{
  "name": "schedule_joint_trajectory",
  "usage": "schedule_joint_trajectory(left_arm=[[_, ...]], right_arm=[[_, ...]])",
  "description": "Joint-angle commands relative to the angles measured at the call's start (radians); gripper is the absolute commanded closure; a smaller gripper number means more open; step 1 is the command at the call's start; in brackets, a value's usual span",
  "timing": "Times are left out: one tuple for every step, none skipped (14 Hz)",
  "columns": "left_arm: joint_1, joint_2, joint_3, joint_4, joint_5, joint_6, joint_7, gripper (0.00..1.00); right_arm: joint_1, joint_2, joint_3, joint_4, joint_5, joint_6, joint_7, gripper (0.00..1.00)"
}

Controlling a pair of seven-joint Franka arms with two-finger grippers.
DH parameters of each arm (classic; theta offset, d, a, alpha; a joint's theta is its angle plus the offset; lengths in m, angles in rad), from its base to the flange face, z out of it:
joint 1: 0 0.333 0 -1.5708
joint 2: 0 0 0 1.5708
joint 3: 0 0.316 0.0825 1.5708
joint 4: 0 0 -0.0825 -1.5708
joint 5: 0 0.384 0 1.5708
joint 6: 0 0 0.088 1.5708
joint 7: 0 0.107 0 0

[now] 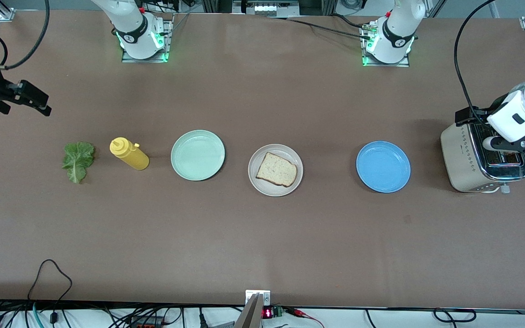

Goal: Make sandwich in beige plate with both arms

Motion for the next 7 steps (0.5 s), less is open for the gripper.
schedule_joint_trajectory(left_arm=[[0.006,0.005,-0.005,0.020,-0.010,-0.010,0.015,0.00],[0.004,0.005,-0.005,0.020,-0.010,-0.010,0.013,0.00],[0.004,0.005,-0.005,0.020,-0.010,-0.010,0.013,0.00],[0.004,0.004,-0.005,0.020,-0.010,-0.013,0.015,0.00],[0.004,0.004,-0.005,0.020,-0.010,-0.011,0.015,0.00],[0.004,0.005,-0.005,0.020,-0.010,-0.011,0.015,0.00],[0.004,0.005,-0.005,0.020,-0.010,-0.011,0.015,0.00]], right_arm=[[-0.056,0.074,0.003,-0.013,-0.029,-0.002,-0.028,0.00],[-0.070,0.097,0.003,-0.014,-0.029,-0.003,-0.038,0.00],[-0.083,0.129,0.003,-0.019,-0.029,-0.002,-0.073,0.00],[-0.108,0.172,0.003,-0.019,-0.030,0.006,-0.121,0.00],[-0.136,0.223,0.003,-0.016,-0.034,0.027,-0.191,0.00],[-0.153,0.266,0.003,-0.019,-0.035,0.078,-0.257,0.00],[-0.173,0.299,0.003,-0.019,-0.035,0.121,-0.303,0.00]])
